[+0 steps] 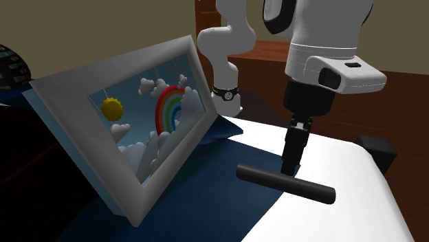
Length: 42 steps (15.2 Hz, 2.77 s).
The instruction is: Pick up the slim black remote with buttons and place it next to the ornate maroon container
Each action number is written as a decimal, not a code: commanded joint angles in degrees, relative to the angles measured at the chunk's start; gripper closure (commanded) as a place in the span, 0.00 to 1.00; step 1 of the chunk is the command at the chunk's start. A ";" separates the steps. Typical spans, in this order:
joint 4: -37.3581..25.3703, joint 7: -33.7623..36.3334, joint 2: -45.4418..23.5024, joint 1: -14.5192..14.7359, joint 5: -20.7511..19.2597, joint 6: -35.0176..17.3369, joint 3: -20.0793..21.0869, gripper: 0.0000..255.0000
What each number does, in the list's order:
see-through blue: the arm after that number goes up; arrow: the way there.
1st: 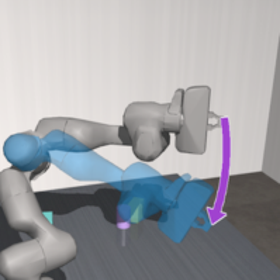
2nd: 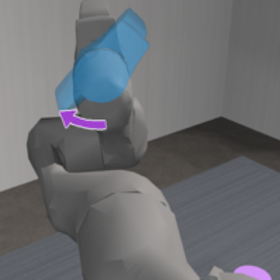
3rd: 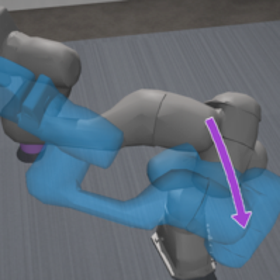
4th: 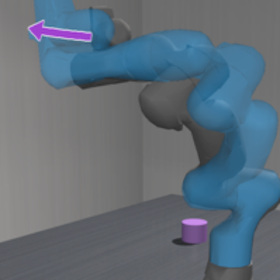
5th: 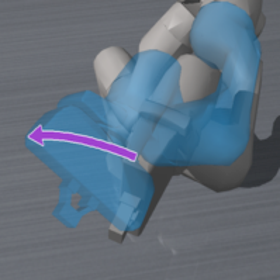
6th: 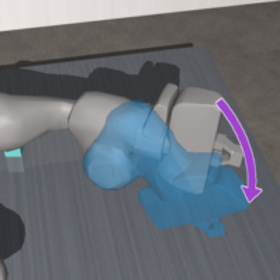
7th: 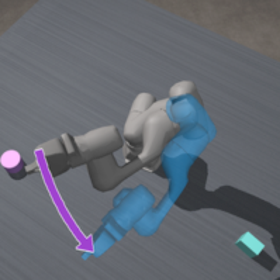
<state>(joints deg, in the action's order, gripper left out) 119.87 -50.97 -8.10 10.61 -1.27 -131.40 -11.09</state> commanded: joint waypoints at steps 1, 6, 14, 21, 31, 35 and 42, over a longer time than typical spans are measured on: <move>-1.68 -2.31 -2.35 0.04 0.77 -1.17 0.56 0.00; -0.82 -2.70 -4.85 -0.21 1.34 -4.50 0.70 0.00; -0.49 -2.92 -6.22 -0.35 1.67 -6.18 0.79 0.00; -0.47 -2.94 -6.18 -0.37 1.66 -6.15 0.77 1.00; -1.62 -2.66 -3.90 -0.20 1.14 -2.77 0.62 1.00; -2.74 -2.50 -2.22 -0.09 0.77 0.01 0.53 1.00; -5.18 -2.28 0.32 0.04 0.25 4.96 0.43 1.00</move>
<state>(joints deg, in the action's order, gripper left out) 115.04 -53.30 -8.12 10.62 -0.95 -127.15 -10.65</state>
